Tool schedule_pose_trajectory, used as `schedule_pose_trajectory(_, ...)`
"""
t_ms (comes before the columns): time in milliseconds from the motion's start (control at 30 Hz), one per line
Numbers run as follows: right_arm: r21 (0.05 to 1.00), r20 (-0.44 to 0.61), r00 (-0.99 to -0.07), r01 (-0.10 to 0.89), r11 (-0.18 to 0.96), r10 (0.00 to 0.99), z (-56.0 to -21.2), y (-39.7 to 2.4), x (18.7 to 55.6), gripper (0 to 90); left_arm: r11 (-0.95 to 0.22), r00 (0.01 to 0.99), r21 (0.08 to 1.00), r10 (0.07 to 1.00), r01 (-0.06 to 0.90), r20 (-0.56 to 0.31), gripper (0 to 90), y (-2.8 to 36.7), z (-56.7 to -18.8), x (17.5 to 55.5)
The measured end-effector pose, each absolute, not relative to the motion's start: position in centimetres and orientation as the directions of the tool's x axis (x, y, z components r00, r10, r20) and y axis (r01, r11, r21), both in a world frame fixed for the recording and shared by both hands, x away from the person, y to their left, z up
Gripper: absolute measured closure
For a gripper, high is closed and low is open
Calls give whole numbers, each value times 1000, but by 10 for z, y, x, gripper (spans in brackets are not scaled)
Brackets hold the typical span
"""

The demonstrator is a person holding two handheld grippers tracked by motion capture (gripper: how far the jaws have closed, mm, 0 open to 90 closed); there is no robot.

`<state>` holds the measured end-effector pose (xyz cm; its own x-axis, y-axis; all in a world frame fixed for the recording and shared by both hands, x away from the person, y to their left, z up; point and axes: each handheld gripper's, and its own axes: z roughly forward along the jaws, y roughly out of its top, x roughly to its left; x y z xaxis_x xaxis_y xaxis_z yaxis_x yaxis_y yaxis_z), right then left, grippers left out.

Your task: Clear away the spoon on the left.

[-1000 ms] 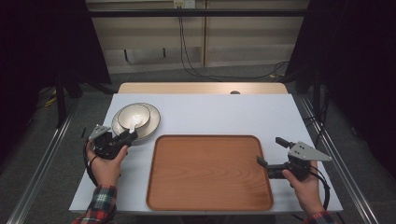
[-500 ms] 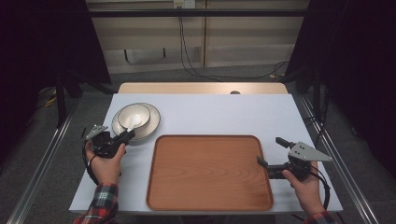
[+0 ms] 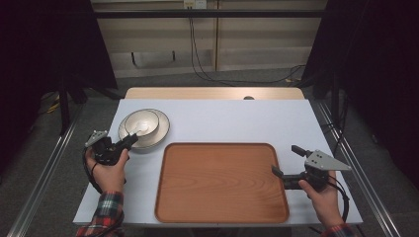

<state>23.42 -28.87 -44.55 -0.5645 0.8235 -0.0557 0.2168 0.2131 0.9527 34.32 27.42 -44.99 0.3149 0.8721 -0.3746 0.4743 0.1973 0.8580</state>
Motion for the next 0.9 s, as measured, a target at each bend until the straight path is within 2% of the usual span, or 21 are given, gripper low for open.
schedule_pose_trajectory(300,954,-46,-569,220,206,821,-446,-288,234,18,213,295,866,880,452,-371,801,278,-446,348)
schedule_pose_trajectory(900,950,-49,-576,225,217,816,-448,-287,235,18,296,235,850,874,436,-425,800,289,-448,357)
